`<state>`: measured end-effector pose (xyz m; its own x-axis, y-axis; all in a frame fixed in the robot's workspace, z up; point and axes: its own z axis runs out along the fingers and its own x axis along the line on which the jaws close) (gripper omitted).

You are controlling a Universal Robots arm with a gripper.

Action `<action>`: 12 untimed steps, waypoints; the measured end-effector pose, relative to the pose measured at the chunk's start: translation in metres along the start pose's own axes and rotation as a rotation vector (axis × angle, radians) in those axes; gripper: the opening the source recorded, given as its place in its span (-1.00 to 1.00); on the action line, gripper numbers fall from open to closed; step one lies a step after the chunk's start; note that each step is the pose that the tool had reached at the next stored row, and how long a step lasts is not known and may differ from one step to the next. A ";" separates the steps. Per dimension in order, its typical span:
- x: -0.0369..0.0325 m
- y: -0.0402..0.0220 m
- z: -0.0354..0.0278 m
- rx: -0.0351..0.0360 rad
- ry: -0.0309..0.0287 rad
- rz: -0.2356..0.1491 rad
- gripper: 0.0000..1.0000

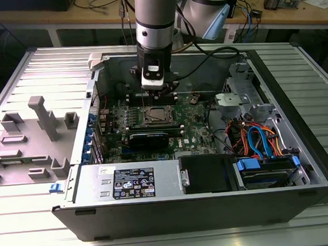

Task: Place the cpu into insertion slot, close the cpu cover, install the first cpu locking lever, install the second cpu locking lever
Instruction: 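Install the first cpu locking lever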

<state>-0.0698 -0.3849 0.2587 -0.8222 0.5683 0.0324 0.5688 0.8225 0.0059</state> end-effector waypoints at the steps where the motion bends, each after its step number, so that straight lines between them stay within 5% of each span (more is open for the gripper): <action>1: 0.0000 -0.0001 0.0000 -0.0003 0.0003 -0.005 -0.79; 12: 0.0003 -0.0002 0.0000 -0.0014 0.0005 -0.028 -0.79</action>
<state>-0.0701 -0.3849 0.2588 -0.8376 0.5453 0.0328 0.5458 0.8379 0.0083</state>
